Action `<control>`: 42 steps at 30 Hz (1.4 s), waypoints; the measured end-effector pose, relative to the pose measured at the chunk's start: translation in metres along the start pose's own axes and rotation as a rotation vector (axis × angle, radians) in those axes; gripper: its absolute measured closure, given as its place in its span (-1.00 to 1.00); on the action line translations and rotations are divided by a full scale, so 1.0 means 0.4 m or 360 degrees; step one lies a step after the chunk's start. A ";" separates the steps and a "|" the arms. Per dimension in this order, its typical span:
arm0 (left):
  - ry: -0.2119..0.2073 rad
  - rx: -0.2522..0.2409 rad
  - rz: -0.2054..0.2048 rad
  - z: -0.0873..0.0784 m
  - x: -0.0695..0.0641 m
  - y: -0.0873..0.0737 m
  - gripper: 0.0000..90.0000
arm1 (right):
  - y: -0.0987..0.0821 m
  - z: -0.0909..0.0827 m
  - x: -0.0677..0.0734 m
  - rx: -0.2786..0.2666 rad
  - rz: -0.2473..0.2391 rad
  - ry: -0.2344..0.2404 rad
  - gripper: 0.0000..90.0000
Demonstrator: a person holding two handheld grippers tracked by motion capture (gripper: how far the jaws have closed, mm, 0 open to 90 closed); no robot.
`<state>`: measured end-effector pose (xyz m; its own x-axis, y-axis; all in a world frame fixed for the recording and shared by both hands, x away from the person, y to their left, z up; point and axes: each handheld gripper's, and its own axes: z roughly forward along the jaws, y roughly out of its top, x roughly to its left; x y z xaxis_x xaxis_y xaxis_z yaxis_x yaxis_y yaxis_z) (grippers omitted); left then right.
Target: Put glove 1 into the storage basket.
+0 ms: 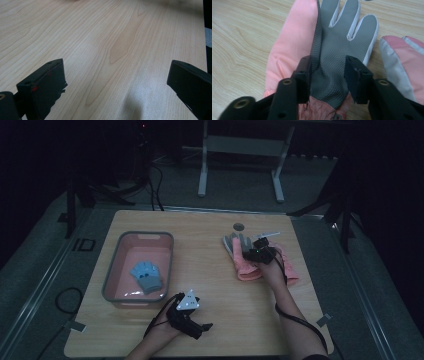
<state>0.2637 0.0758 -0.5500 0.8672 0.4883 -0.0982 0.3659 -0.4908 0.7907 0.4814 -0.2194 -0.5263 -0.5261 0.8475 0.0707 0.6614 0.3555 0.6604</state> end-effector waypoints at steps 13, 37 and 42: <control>0.0023 -0.0038 -0.0008 -0.007 0.006 -0.004 -0.95 | 0.013 -0.072 0.057 -0.0095 0.0092 0.0009 0.96; 0.0073 0.0001 0.0024 0.006 -0.014 -0.017 -0.95 | -0.140 -0.157 0.253 -0.0209 0.0351 -0.0043 0.96; 0.0069 -0.0025 0.0023 0.001 -0.013 -0.015 -0.95 | -0.153 -0.124 0.247 -0.0165 0.0355 -0.0076 0.95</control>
<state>0.2570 0.0760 -0.5543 0.8567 0.5122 -0.0605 0.3477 -0.4869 0.8013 0.3625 -0.1768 -0.5227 -0.3456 0.9190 0.1895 0.6988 0.1173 0.7057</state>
